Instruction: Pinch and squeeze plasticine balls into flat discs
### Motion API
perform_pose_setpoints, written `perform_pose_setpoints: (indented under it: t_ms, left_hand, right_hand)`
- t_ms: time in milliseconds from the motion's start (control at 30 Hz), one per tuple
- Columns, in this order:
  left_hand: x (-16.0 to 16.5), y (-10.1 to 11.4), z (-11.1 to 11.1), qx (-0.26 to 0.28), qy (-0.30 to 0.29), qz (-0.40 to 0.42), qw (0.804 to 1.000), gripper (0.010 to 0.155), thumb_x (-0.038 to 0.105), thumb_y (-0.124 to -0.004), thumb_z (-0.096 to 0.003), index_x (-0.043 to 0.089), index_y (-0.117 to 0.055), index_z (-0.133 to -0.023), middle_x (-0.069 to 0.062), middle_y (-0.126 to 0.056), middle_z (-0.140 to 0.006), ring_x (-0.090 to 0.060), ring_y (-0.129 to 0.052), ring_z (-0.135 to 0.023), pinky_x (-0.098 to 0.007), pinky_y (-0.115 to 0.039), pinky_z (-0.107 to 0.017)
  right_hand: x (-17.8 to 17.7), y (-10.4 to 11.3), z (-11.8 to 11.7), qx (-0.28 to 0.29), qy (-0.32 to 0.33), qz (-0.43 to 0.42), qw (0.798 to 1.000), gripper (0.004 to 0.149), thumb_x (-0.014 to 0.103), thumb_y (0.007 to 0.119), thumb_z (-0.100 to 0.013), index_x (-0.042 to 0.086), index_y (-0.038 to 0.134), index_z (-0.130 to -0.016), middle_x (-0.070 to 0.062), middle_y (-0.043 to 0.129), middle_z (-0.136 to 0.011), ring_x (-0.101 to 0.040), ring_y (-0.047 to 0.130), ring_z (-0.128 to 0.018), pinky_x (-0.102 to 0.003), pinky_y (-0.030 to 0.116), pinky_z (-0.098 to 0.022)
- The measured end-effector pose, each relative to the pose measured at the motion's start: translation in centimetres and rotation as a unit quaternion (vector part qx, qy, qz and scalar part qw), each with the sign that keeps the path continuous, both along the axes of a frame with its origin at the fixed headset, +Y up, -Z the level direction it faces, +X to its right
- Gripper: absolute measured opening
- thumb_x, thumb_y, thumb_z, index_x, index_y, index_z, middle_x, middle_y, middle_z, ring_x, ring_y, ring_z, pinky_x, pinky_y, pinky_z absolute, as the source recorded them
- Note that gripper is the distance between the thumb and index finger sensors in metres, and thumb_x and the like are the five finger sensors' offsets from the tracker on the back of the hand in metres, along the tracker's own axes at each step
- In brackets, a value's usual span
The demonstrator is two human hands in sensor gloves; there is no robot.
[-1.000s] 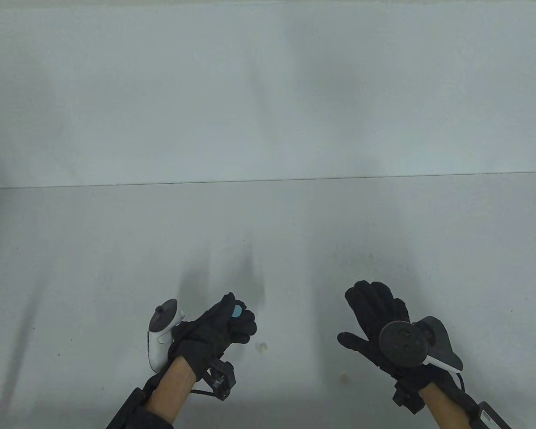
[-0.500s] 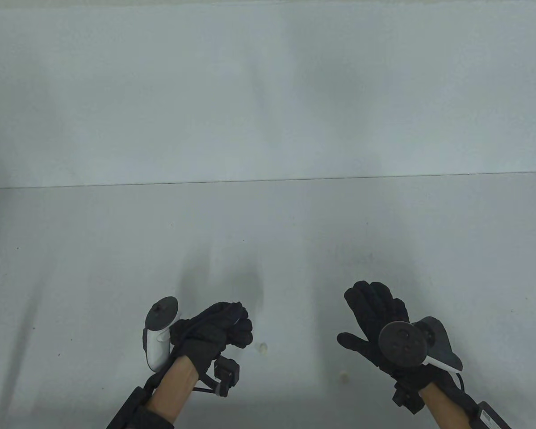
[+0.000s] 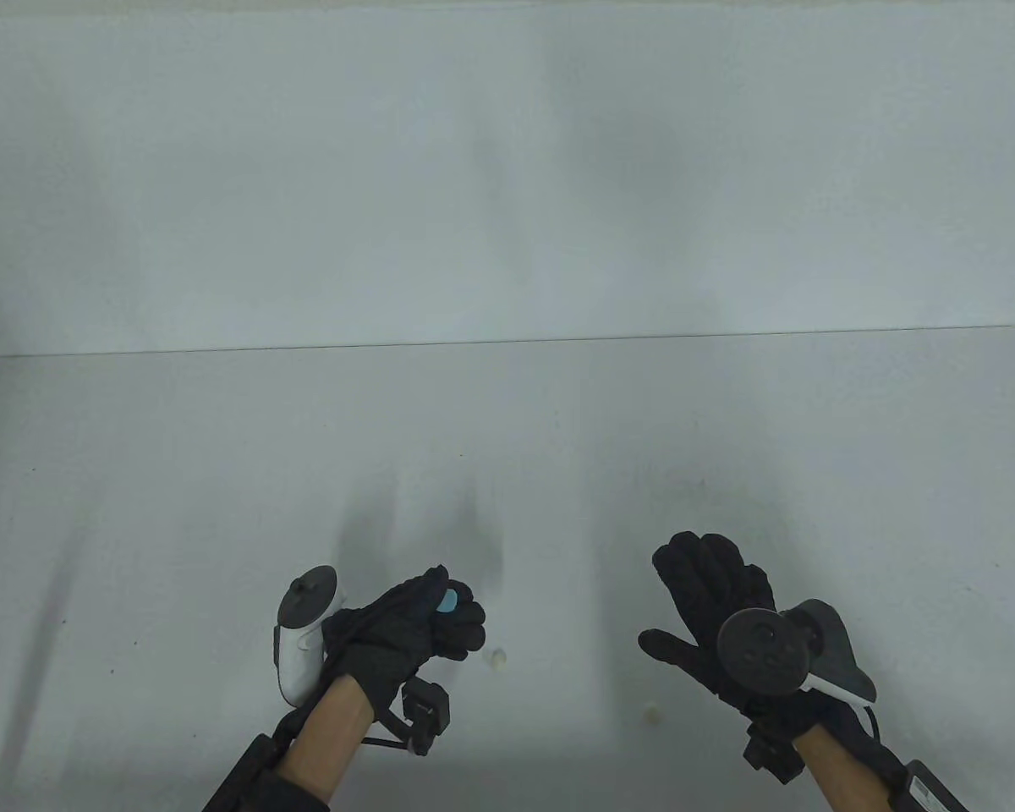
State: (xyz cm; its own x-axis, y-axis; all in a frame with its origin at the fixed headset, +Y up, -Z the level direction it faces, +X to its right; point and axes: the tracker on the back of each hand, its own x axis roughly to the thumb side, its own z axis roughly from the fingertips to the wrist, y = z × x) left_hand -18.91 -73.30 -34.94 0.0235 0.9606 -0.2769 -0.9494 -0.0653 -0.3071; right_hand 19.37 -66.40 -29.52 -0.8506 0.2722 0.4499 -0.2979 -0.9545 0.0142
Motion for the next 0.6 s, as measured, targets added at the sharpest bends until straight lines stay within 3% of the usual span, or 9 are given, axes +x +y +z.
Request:
perform_pose_setpoints:
  t_ms: [167,300,400,500,600]
  left_hand:
    - [-0.04,0.58,-0.11,0.012,0.011,-0.017,1.000,0.045,0.036,-0.066,-0.0559,0.004,-0.084,-0.082,-0.004,-0.104,-0.061,-0.015,-0.114,-0.044,-0.033,-0.095,-0.044]
    - [0.00,0.43,-0.09,0.015,0.006,0.002,1.000,0.049,0.039,-0.064,-0.0565,0.005,-0.081,-0.087,-0.005,-0.101,-0.070,-0.018,-0.112,-0.054,-0.035,-0.092,-0.049]
    - [0.26,-0.16,0.12,-0.002,-0.038,0.084,0.996,0.085,0.061,-0.054,-0.0539,-0.006,-0.056,-0.106,-0.025,-0.078,-0.097,-0.039,-0.092,-0.082,-0.048,-0.075,-0.064]
    - [0.18,-0.08,0.04,0.008,-0.022,0.039,0.999,0.079,0.059,-0.062,-0.0531,-0.002,-0.062,-0.103,-0.020,-0.082,-0.094,-0.035,-0.096,-0.078,-0.046,-0.078,-0.063]
    - [0.07,0.15,-0.02,0.016,-0.012,0.014,1.000,0.062,0.050,-0.073,-0.0524,0.005,-0.072,-0.095,-0.012,-0.092,-0.083,-0.027,-0.104,-0.068,-0.040,-0.085,-0.057]
  right_hand:
    - [-0.03,-0.04,0.00,-0.001,0.001,0.001,1.000,0.084,0.066,0.051,-0.055,0.012,0.033,-0.117,-0.020,0.032,-0.123,-0.054,0.035,-0.110,-0.076,0.045,-0.069]
    - [-0.03,0.03,0.00,0.001,0.003,-0.001,1.000,0.084,0.066,0.051,-0.055,0.012,0.033,-0.117,-0.019,0.032,-0.123,-0.054,0.035,-0.110,-0.076,0.045,-0.069]
    - [-0.03,0.08,0.06,0.003,0.002,-0.002,1.000,0.084,0.066,0.051,-0.055,0.012,0.034,-0.117,-0.020,0.032,-0.123,-0.054,0.035,-0.110,-0.076,0.045,-0.069]
    - [-0.03,0.06,0.02,0.003,0.002,-0.001,1.000,0.084,0.066,0.051,-0.055,0.012,0.034,-0.117,-0.019,0.032,-0.123,-0.054,0.035,-0.110,-0.076,0.045,-0.069]
    - [-0.04,0.10,0.07,0.003,0.001,0.000,1.000,0.084,0.066,0.051,-0.055,0.011,0.033,-0.117,-0.020,0.032,-0.123,-0.054,0.035,-0.110,-0.076,0.045,-0.069]
